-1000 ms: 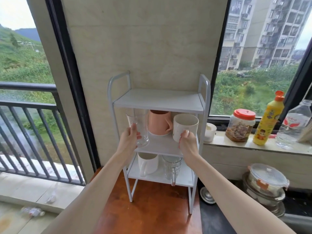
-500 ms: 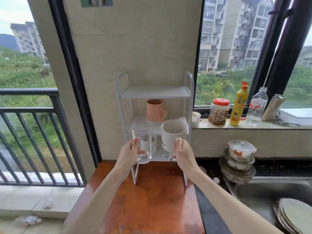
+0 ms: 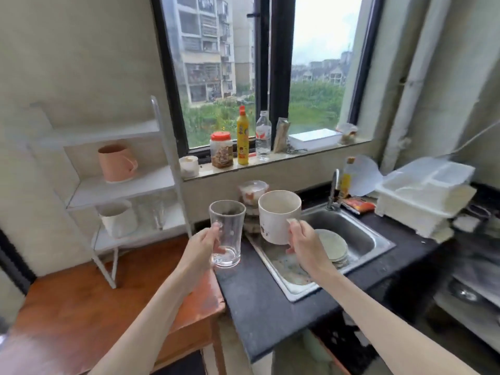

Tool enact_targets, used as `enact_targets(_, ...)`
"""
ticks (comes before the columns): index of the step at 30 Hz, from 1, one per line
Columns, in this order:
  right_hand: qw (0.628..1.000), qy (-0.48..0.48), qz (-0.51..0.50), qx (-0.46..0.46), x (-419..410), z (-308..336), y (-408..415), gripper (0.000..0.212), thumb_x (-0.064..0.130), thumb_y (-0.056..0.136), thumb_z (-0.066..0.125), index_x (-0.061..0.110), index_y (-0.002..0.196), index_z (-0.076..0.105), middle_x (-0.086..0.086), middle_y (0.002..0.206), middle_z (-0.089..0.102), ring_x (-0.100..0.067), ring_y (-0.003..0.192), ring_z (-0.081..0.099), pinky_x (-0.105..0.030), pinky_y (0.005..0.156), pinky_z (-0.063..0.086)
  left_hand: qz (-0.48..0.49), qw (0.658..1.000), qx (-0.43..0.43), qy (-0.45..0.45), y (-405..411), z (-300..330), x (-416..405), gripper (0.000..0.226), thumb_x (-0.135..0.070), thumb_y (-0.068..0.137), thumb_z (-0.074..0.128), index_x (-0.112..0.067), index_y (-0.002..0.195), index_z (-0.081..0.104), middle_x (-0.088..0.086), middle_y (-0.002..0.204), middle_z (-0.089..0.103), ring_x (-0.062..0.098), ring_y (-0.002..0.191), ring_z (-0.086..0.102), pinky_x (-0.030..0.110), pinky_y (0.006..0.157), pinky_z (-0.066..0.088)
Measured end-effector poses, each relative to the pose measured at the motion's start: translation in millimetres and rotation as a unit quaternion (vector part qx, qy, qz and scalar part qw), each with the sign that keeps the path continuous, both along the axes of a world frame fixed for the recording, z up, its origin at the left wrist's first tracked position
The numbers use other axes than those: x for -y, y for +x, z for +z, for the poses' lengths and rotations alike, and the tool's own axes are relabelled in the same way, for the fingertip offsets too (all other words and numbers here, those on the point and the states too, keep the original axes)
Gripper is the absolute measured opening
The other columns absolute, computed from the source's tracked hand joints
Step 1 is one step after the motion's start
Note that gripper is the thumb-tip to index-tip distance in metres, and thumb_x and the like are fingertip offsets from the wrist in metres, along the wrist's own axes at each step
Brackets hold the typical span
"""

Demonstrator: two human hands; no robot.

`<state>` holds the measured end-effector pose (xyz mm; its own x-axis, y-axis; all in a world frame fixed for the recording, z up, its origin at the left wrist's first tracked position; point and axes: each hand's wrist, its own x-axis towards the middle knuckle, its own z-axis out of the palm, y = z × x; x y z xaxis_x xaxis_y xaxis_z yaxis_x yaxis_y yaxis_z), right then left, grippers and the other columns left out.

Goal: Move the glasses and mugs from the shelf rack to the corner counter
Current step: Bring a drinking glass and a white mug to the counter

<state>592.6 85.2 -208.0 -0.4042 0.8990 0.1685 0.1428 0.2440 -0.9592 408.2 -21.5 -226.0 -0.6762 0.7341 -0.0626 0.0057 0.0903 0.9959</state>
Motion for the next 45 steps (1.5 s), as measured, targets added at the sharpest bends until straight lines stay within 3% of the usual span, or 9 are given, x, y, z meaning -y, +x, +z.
enact_targets(5,0.993,-0.009,-0.115,0.024,-39,-6,146,0.033,0.024,0.098,0.035,0.017,0.066,0.042,0.002,0.061,0.040,-0.016,0.064,0.041,-0.043,0.072,0.044,-0.098,0.995,0.023,-0.017,122,-2,-74,0.038,-0.038,0.089,0.054,-0.021,0.057,0.046,-0.006,0.049,0.043,0.009,0.046,0.050,0.028,0.055,0.031)
enact_targets(10,0.979,-0.027,-0.197,0.039,-69,-11,309,0.032,0.026,0.099,0.031,0.021,0.069,0.041,0.003,0.066,0.039,-0.011,0.060,0.042,-0.023,0.053,0.041,-0.187,0.979,0.079,-0.022,273,-12,-143,0.029,-0.032,0.091,0.054,-0.021,0.064,0.057,-0.006,0.049,0.043,0.009,0.044,0.046,0.031,0.062,0.038)
enact_targets(16,0.946,-0.038,-0.318,0.055,-90,-14,478,0.032,0.029,0.098,0.033,0.022,0.068,0.041,0.005,0.065,0.039,-0.012,0.059,0.042,-0.025,0.055,0.040,-0.303,0.946,0.102,-0.051,435,-16,-208,0.029,-0.036,0.088,0.056,-0.019,0.065,0.060,-0.003,0.052,0.052,0.014,0.053,0.053,0.042,0.071,0.048)
enact_targets(19,0.924,-0.046,-0.378,0.032,-96,-16,547,0.032,0.030,0.097,0.035,0.017,0.068,0.041,0.002,0.064,0.037,-0.014,0.059,0.040,-0.028,0.055,0.040,-0.377,0.921,0.080,-0.050,504,-13,-240,0.032,-0.036,0.090,0.053,-0.025,0.065,0.070,-0.009,0.049,0.058,0.007,0.051,0.059,0.037,0.068,0.053)
enact_targets(21,0.907,-0.048,-0.419,0.023,-101,-19,588,0.032,0.029,0.097,0.036,0.016,0.067,0.042,0.001,0.064,0.037,-0.014,0.060,0.040,-0.028,0.055,0.040,-0.413,0.907,0.069,-0.048,548,-9,-262,0.030,-0.035,0.090,0.053,-0.022,0.070,0.070,-0.007,0.054,0.063,0.006,0.051,0.061,0.035,0.064,0.054)
enact_targets(28,0.845,-0.063,-0.532,-0.003,-141,-33,711,0.032,0.027,0.096,0.037,0.019,0.065,0.042,0.002,0.064,0.040,-0.014,0.059,0.041,-0.027,0.053,0.039,-0.497,0.863,0.069,-0.057,691,-8,-353,0.024,-0.032,0.091,0.052,-0.010,0.088,0.060,0.017,0.090,0.053,0.029,0.084,0.057,0.056,0.091,0.049)
enact_targets(33,0.816,-0.055,-0.575,0.006,-199,-31,788,0.029,0.029,0.095,0.038,0.018,0.070,0.048,0.005,0.065,0.044,-0.012,0.060,0.044,-0.024,0.053,0.042,-0.556,0.828,0.049,-0.050,777,-16,-434,0.019,-0.024,0.093,0.051,-0.017,0.076,0.053,0.008,0.076,0.049,0.021,0.069,0.052,0.040,0.074,0.050)
enact_targets(40,0.779,-0.076,-0.622,0.009,-275,-39,877,0.032,0.029,0.095,0.039,0.023,0.064,0.045,0.007,0.064,0.042,-0.011,0.059,0.043,-0.022,0.051,0.041,-0.580,0.806,0.075,-0.091,887,-19,-535,0.033,-0.043,0.091,0.049,-0.017,0.071,0.051,0.007,0.075,0.050,0.021,0.070,0.059,0.050,0.088,0.050)
enact_targets(45,0.764,-0.117,-0.634,0.000,-313,-60,933,0.036,0.025,0.096,0.038,0.020,0.060,0.041,0.004,0.061,0.038,-0.013,0.057,0.039,-0.027,0.054,0.042,-0.581,0.798,0.079,-0.138,950,-48,-583,0.025,-0.037,0.092,0.051,-0.019,0.077,0.060,-0.001,0.060,0.043,0.017,0.061,0.058,0.052,0.089,0.050)
